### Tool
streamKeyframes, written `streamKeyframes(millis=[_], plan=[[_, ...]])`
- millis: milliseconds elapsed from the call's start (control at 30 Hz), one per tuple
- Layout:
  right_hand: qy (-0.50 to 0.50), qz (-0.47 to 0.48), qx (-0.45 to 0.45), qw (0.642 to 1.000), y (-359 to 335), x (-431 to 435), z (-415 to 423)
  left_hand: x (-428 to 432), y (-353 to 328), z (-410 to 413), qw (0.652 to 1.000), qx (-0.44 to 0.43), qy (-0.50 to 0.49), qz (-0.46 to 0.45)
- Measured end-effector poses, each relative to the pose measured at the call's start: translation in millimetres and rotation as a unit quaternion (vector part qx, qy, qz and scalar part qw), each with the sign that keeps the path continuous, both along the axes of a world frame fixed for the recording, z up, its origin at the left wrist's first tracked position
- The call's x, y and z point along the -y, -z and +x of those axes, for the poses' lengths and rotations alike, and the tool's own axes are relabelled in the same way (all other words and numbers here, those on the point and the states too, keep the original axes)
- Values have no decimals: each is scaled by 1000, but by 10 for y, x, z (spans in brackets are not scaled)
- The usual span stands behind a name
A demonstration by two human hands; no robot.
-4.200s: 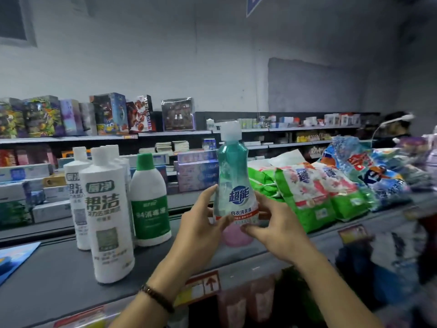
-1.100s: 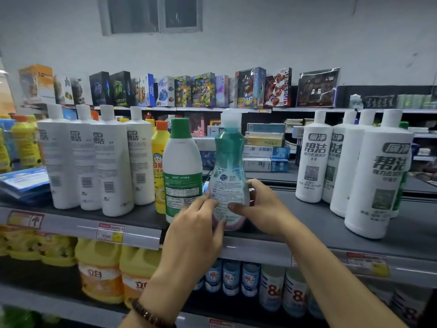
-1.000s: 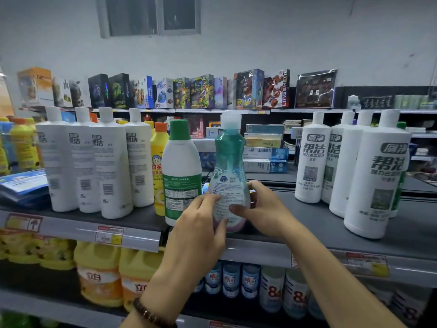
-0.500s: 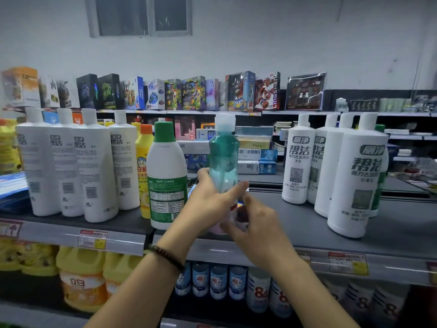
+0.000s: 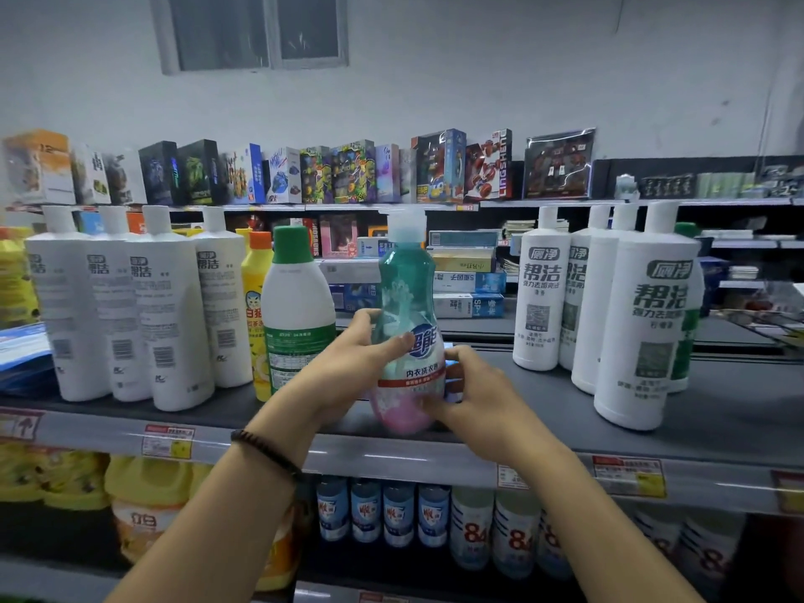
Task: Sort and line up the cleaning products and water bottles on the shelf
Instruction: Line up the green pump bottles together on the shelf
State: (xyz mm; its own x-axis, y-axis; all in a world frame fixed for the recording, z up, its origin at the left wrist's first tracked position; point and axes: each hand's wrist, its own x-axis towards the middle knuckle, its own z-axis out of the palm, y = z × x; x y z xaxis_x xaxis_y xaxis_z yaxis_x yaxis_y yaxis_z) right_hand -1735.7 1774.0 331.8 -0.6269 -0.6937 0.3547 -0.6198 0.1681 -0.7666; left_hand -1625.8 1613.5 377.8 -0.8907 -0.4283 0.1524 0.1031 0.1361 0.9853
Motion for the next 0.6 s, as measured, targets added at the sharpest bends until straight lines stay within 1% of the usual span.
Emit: streamKeyframes(millis=[67, 133, 200, 233, 267, 333, 467, 600], plan=[[-13, -4, 20, 1000, 20, -7, -67, -16, -29, 26, 999, 3, 40, 17], [-36, 4, 43, 998, 39, -8, -119, -36, -67, 16, 999, 23, 39, -14], [-56, 7, 57, 997, 28, -19, -150, -54, -111, -17, 993, 45, -29, -104], [-64, 7, 57, 996, 17, -25, -154, -62, -124, -41, 986, 41, -67, -145], [-69, 8, 55, 996, 4, -31, -154, -71, -135, -66, 982, 28, -92, -165], [-74, 19, 48, 996, -7, -34, -154, -103, -145, -94, 981, 1, -102, -164], [-87, 38, 66, 993, -33, -66, -136, -117, -147, -105, 984, -27, -102, -140], [-64, 22, 54, 996, -142, -168, -88, -171, -231, -68, 987, -55, -89, -121]])
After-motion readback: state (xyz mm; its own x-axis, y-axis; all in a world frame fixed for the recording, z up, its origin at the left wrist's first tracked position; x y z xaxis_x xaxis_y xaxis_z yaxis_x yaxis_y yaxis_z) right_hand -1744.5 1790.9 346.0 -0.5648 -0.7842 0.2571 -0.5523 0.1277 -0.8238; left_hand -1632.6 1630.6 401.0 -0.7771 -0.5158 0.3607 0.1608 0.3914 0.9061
